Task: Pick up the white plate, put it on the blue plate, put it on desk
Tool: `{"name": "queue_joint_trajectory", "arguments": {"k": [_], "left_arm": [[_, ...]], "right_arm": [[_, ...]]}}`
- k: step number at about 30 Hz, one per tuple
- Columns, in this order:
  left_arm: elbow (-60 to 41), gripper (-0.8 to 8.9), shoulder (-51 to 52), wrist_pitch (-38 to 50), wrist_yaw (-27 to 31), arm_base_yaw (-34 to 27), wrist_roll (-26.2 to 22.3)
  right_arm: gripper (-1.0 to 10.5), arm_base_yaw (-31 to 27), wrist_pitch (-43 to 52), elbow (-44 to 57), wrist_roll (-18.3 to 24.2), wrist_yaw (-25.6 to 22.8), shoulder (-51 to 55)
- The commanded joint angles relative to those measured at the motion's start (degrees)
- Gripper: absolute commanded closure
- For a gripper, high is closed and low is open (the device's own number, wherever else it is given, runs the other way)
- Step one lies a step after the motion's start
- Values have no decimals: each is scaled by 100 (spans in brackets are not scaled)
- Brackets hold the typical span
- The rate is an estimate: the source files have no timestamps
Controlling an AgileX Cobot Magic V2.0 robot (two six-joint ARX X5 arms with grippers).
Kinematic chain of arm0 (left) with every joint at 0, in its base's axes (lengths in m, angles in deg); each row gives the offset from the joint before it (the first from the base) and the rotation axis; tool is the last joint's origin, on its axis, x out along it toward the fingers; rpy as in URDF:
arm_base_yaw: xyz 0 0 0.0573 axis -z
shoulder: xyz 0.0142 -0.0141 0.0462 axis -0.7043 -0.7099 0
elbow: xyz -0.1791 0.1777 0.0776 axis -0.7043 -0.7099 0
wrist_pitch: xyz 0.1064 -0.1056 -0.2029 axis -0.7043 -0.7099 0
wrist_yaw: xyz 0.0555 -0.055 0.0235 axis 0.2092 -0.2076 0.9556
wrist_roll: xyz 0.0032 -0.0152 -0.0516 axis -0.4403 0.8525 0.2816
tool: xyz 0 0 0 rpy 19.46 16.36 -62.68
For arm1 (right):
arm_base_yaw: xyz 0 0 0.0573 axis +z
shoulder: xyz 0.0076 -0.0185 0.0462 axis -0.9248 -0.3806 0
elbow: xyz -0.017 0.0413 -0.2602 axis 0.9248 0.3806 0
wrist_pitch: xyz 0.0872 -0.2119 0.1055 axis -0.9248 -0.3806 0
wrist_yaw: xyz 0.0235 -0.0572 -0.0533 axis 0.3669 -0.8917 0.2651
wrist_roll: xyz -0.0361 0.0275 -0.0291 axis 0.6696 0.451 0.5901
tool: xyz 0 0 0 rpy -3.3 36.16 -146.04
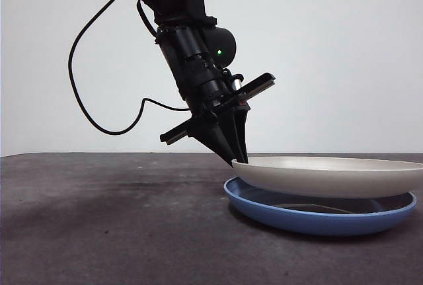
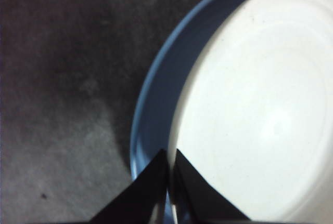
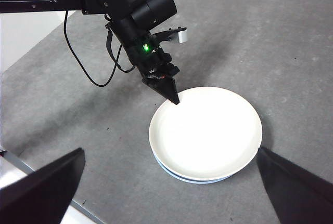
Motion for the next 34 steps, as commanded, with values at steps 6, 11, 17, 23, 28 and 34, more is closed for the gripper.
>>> {"name": "queue_joint_trajectory", "arguments": {"k": [6, 11, 17, 23, 28, 34], "left_arm": [[186, 804, -127, -37, 289, 42, 7], [186, 804, -127, -35, 289, 66, -4], [186, 673, -127, -9, 284, 85, -37], [275, 436, -127, -15, 282, 85, -35], [487, 331, -127, -57, 282, 85, -42], [907, 271, -127, -485, 286, 85, -208]], "right_arm": [[344, 15, 44, -107, 68, -22, -13], [344, 15, 44, -107, 63, -20, -13], [344, 15, 42, -107, 63, -20, -13], [344, 15, 44, -107, 66, -20, -13], [344, 15, 44, -107, 66, -20, -13], [344, 15, 55, -107, 68, -22, -13]]}}
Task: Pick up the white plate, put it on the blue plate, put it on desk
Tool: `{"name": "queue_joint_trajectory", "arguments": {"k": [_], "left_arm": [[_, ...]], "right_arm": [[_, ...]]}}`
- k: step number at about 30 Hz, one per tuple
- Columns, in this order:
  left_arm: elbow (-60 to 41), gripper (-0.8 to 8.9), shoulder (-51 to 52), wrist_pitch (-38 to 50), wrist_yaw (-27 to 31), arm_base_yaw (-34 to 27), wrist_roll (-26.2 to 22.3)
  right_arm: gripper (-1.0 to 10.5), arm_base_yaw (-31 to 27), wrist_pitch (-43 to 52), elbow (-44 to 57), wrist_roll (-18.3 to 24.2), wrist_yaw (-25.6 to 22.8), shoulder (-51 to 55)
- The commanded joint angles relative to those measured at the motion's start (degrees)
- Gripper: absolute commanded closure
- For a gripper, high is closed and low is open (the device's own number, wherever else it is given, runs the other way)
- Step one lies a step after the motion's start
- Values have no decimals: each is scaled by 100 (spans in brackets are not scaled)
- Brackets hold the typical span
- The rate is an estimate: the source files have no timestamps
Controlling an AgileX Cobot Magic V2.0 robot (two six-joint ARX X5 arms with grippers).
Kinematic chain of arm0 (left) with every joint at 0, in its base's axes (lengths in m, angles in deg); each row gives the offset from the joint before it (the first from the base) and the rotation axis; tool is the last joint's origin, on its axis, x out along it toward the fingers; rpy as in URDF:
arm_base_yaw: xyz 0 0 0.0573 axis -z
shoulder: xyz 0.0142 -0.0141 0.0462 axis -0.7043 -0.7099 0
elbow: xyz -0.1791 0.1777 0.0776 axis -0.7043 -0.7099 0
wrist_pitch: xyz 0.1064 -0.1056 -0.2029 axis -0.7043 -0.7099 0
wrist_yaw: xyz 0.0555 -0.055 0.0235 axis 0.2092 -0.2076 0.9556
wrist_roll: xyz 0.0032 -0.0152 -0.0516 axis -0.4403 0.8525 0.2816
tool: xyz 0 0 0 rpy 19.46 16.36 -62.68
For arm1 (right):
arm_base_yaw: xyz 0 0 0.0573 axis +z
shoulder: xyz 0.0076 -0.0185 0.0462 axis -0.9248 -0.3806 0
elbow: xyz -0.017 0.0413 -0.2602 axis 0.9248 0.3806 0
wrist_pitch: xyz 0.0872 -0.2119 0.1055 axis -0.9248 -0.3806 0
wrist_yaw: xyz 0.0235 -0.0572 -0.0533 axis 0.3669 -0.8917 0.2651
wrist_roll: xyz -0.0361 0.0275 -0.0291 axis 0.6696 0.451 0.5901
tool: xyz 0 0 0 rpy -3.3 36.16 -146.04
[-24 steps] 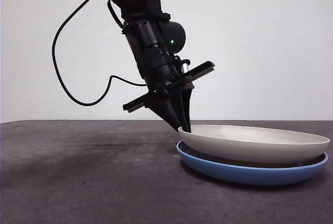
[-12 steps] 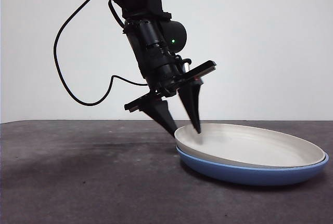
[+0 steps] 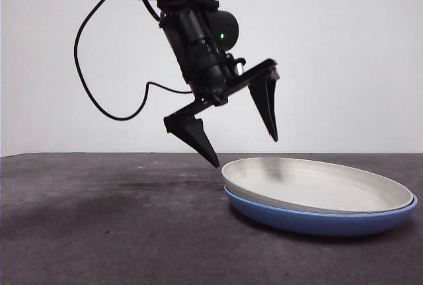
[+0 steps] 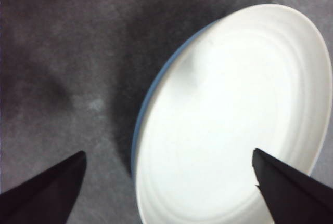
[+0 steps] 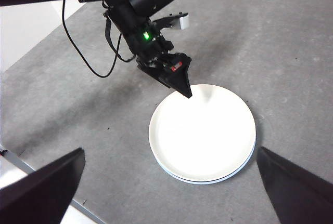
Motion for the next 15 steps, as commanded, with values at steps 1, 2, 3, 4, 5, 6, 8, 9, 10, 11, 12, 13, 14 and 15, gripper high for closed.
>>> {"name": "queue_joint_trajectory", "arguments": {"k": [1, 2, 3, 4, 5, 6, 8, 9, 10, 11, 12, 13, 14, 15], "left_arm": [[411, 271, -127, -264, 15, 59, -210], [527, 271, -127, -409, 15, 52, -278], [660, 271, -127, -573, 15, 50, -348], [789, 271, -125, -743, 15, 48, -420], [960, 271, -125, -964, 17, 44, -518], [1132, 271, -125, -1185, 17, 42, -616], [1453, 271, -107, -1591, 20, 42, -769], [1589, 271, -72, -1744, 20, 44, -848], [1685, 271, -31, -1843, 20, 44, -885], [1755, 271, 57, -1923, 20, 44, -901], [1766, 271, 168, -1945, 20, 46, -920], [1766, 271, 278, -1961, 20, 46, -931], [1766, 264, 396, -1985, 20, 55, -944], [1766, 234, 529, -2041, 20, 68, -942]], "right_arm": [[344, 15, 66, -107, 68, -24, -13], [344, 15, 77, -107, 68, -24, -13], [344, 15, 85, -107, 68, -22, -13], [344, 15, 85, -107, 68, -24, -13], [344, 15, 85, -107, 68, -22, -13], [344, 15, 85, -107, 66, -22, -15], [344, 15, 85, -107, 63, -22, -15], [344, 15, 85, -107, 63, -22, -15], [344, 15, 83, -107, 63, -22, -15], [344, 15, 85, -107, 63, -22, -15], [344, 15, 85, -107, 63, -22, -15], [344, 15, 85, -105, 63, -22, -15], [344, 20, 83, -105, 63, -22, -15], [344, 20, 83, -105, 66, -22, -15]]}}
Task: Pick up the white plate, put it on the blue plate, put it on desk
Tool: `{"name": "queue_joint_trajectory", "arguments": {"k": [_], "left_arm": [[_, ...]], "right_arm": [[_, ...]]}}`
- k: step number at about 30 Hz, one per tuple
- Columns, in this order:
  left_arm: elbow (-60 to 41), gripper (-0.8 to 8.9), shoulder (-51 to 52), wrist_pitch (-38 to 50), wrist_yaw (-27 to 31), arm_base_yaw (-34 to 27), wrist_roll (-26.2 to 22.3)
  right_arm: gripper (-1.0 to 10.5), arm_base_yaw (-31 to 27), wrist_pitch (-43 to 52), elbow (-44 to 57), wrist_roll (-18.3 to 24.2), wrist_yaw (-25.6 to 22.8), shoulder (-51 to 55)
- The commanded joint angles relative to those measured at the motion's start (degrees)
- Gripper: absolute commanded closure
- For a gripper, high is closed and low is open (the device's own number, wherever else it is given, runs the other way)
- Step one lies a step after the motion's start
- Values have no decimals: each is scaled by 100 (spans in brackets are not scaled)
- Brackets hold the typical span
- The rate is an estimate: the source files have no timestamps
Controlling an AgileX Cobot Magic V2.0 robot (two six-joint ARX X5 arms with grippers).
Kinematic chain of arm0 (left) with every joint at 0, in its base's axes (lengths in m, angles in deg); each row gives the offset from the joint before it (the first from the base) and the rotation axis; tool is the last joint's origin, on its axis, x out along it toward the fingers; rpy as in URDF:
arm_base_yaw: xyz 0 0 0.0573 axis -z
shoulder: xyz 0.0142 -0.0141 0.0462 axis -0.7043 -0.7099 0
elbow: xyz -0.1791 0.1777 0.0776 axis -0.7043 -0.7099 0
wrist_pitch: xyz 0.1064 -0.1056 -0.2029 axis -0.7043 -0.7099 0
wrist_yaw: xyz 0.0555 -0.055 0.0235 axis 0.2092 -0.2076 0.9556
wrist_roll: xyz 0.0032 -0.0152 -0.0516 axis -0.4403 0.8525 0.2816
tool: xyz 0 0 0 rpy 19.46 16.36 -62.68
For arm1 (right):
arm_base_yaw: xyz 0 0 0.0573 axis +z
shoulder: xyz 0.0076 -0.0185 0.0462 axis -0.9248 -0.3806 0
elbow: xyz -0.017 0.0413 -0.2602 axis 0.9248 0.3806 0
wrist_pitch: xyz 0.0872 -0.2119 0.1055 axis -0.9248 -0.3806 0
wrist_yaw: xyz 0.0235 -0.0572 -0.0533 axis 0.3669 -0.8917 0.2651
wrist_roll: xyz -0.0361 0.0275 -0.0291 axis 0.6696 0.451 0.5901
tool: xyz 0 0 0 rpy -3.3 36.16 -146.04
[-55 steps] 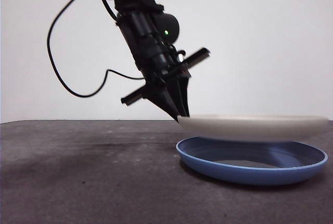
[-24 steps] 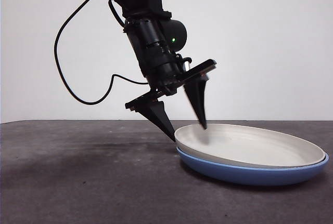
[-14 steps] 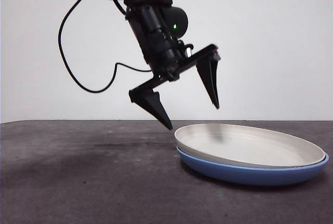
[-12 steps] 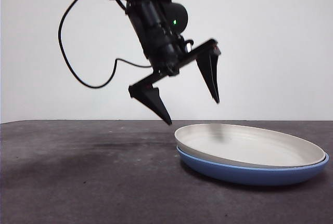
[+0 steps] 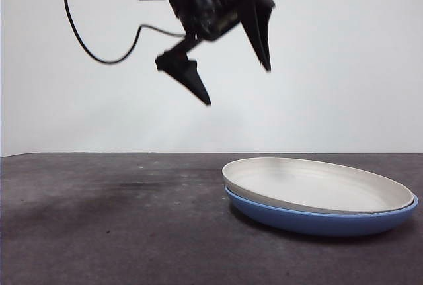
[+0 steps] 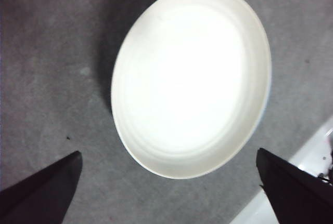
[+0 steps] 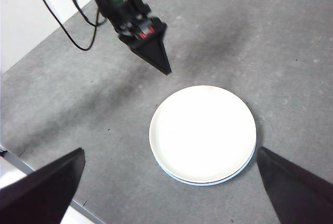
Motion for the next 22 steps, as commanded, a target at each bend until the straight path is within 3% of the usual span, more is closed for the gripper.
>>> {"name": "queue_joint_trajectory", "arguments": {"k": [1, 3, 13, 22], "left_arm": [[201, 199, 365, -205, 17, 72, -164], [201, 122, 627, -236, 17, 96, -140], [-31, 127, 2210, -317, 17, 267, -271], [-1722, 134, 4485, -315, 142, 269, -656]], "right_arm": [[344, 20, 59, -105, 68, -24, -15], [344, 31, 59, -105, 72, -22, -15], [344, 142, 57, -105, -7, -304, -17], [344, 142, 26, -105, -566, -273, -22]]}}
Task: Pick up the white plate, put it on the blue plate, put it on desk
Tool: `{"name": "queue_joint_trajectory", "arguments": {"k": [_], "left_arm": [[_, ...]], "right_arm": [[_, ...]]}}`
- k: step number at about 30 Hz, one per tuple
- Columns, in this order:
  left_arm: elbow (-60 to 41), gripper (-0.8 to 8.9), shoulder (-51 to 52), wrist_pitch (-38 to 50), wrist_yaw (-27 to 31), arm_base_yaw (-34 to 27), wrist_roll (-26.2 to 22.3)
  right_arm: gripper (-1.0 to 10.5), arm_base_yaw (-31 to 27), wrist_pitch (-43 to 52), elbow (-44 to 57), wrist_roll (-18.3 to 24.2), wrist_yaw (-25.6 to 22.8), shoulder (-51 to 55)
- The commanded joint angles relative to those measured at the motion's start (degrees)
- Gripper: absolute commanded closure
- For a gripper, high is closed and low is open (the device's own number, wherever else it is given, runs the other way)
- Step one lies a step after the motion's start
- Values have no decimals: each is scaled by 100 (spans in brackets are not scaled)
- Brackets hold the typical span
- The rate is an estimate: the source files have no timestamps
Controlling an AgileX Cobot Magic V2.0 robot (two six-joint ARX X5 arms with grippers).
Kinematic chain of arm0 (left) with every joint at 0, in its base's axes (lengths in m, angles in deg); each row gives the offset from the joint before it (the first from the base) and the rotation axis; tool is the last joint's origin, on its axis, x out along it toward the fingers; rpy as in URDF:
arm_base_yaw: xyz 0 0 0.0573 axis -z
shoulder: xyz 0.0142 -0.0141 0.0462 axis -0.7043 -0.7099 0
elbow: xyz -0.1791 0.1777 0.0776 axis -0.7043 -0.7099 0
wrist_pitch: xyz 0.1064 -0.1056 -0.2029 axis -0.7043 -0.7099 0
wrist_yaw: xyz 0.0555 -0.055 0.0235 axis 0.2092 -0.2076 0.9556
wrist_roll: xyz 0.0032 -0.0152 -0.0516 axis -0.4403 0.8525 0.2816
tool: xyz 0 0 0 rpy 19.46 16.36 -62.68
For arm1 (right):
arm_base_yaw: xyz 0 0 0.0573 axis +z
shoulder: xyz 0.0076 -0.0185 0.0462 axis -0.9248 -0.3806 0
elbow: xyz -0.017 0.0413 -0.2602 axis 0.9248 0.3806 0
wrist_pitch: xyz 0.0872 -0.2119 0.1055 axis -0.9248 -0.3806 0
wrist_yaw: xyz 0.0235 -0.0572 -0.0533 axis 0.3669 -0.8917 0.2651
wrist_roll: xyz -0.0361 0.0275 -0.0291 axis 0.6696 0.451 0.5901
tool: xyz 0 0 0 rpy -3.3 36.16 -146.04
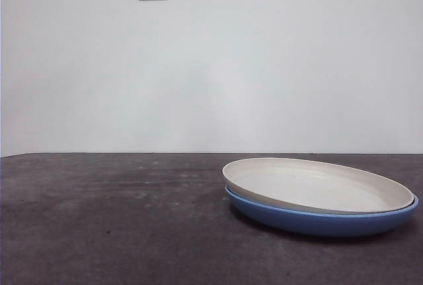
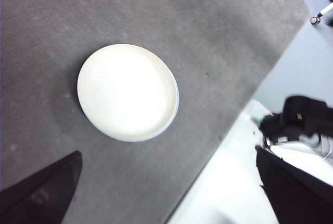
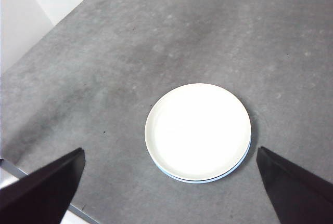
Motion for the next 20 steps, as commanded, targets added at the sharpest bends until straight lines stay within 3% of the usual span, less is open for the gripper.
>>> {"name": "queue_joint_trajectory", "arguments": {"k": [1, 13, 20], "left_arm": [[-505, 134, 656, -249, 142, 42, -332], [-3139, 134, 3276, 337, 192, 42, -675], [-4135, 134, 4540, 831, 190, 42, -682]], "right_arm": [[344, 28, 15, -105, -260, 9, -22], [344, 28, -396, -9, -278, 9, -671], [344, 28, -219, 778, -199, 26, -981]]}}
